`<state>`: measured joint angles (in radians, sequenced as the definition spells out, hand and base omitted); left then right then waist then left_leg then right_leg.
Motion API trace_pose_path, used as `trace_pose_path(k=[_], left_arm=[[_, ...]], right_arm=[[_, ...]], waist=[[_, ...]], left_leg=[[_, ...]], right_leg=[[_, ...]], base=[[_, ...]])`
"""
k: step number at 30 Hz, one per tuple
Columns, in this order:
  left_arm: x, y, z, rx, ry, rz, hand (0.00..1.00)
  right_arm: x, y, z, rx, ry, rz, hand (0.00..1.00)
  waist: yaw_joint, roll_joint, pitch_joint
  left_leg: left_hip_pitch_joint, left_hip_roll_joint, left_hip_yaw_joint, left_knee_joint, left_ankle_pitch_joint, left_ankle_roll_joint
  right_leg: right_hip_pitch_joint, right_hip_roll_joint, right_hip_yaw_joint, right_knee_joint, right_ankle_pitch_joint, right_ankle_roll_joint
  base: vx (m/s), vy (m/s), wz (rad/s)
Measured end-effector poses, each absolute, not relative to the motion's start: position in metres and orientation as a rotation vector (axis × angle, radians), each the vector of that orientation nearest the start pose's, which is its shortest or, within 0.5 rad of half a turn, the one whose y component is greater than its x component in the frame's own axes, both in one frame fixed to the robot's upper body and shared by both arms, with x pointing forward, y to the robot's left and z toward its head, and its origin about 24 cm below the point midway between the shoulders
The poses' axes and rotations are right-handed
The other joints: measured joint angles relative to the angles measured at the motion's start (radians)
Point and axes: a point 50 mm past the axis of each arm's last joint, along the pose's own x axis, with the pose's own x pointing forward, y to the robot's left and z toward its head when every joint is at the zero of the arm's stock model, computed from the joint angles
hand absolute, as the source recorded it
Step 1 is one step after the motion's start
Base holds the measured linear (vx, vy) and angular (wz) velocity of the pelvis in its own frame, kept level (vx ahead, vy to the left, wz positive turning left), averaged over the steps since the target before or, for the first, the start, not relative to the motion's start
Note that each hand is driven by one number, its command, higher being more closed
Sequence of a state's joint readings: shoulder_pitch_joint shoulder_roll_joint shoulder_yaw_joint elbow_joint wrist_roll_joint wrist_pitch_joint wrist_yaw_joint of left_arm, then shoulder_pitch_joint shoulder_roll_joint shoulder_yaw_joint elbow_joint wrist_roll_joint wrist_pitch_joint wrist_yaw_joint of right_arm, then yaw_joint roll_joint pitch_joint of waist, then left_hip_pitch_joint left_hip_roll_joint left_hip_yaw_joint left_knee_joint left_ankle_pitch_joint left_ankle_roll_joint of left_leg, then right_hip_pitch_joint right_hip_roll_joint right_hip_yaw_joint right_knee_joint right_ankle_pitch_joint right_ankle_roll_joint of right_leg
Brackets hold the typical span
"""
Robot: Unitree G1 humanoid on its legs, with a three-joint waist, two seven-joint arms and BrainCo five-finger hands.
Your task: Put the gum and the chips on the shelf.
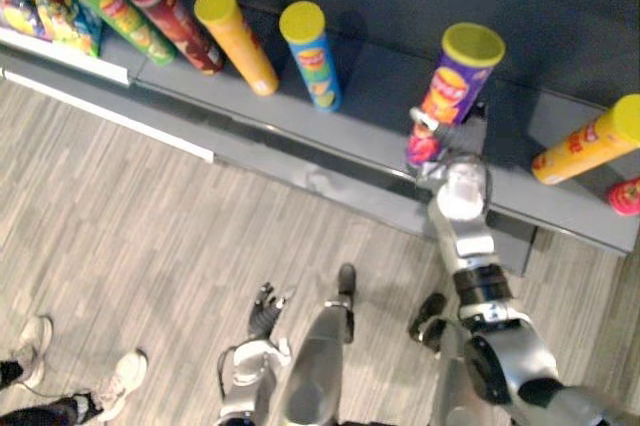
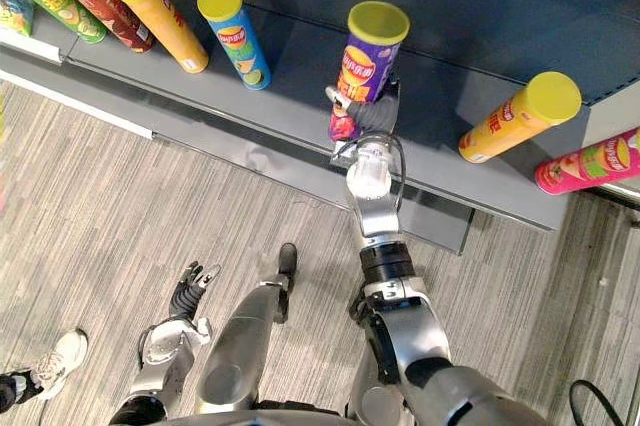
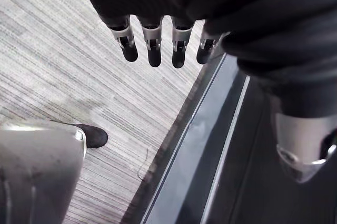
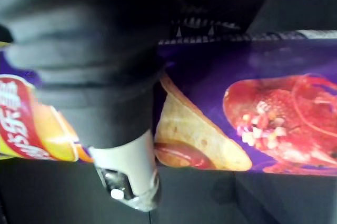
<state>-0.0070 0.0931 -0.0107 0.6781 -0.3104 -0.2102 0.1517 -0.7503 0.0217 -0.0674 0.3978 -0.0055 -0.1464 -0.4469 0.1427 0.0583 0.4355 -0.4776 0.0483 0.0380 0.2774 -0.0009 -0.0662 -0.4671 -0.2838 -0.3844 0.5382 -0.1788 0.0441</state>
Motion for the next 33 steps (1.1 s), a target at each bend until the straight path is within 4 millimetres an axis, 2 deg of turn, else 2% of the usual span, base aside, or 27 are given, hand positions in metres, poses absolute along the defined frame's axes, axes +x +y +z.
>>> trace_pose_path(k=[5,8,15,17,24,33], left_arm=[[0.209,0.180,-0.082,-0.182,0.455,0.279,0.00],[0.214,0.178,-0.079,-0.186,0.437,0.274,0.00],[0.224,0.163,-0.073,-0.205,0.411,0.232,0.00],[0.226,0.163,-0.072,-0.206,0.404,0.230,0.00],[0.236,0.162,-0.058,-0.251,0.337,0.239,0.00],[0.241,0.150,-0.052,-0.292,0.309,0.232,0.00]], right_arm=[[0.365,-0.127,0.197,0.164,-0.473,-0.353,1.00],[0.366,-0.126,0.203,0.171,-0.489,-0.350,1.00],[0.367,-0.137,0.215,0.221,-0.511,-0.430,1.00],[0.367,-0.138,0.222,0.229,-0.528,-0.446,1.00],[0.366,-0.133,0.238,0.196,-0.585,-0.506,1.00],[0.365,-0.128,0.240,0.179,-0.590,-0.525,1.00]], waist=[[0.004,0.012,0.008],[0.004,0.017,0.010],[0.028,0.041,0.024],[0.024,0.043,0.024],[0.044,0.048,0.024],[0.052,0.063,0.024]], left_leg=[[-0.010,0.002,0.001,0.011,-0.013,-0.002],[-0.039,0.007,0.003,0.034,-0.024,-0.003],[-0.075,0.014,0.005,0.043,-0.025,-0.004],[-0.096,0.015,0.008,0.050,-0.024,-0.004],[-0.149,0.013,0.005,0.083,-0.025,-0.004],[-0.209,0.015,0.011,0.118,-0.028,0.000]], right_leg=[[-0.005,-0.002,-0.004,0.008,-0.012,-0.001],[-0.031,-0.002,-0.002,0.026,-0.021,-0.005],[-0.068,-0.005,-0.009,0.047,-0.031,-0.013],[-0.084,-0.015,-0.020,0.063,-0.041,-0.014],[-0.127,-0.031,-0.032,0.102,-0.059,-0.018],[-0.179,-0.047,-0.037,0.141,-0.073,-0.022]], base=[[0.05,-0.038,0.03],[0.02,-0.049,-0.02],[0.02,-0.050,0.03],[0.02,-0.046,0.18],[0.02,-0.041,0.08],[0.01,-0.040,0.05]])
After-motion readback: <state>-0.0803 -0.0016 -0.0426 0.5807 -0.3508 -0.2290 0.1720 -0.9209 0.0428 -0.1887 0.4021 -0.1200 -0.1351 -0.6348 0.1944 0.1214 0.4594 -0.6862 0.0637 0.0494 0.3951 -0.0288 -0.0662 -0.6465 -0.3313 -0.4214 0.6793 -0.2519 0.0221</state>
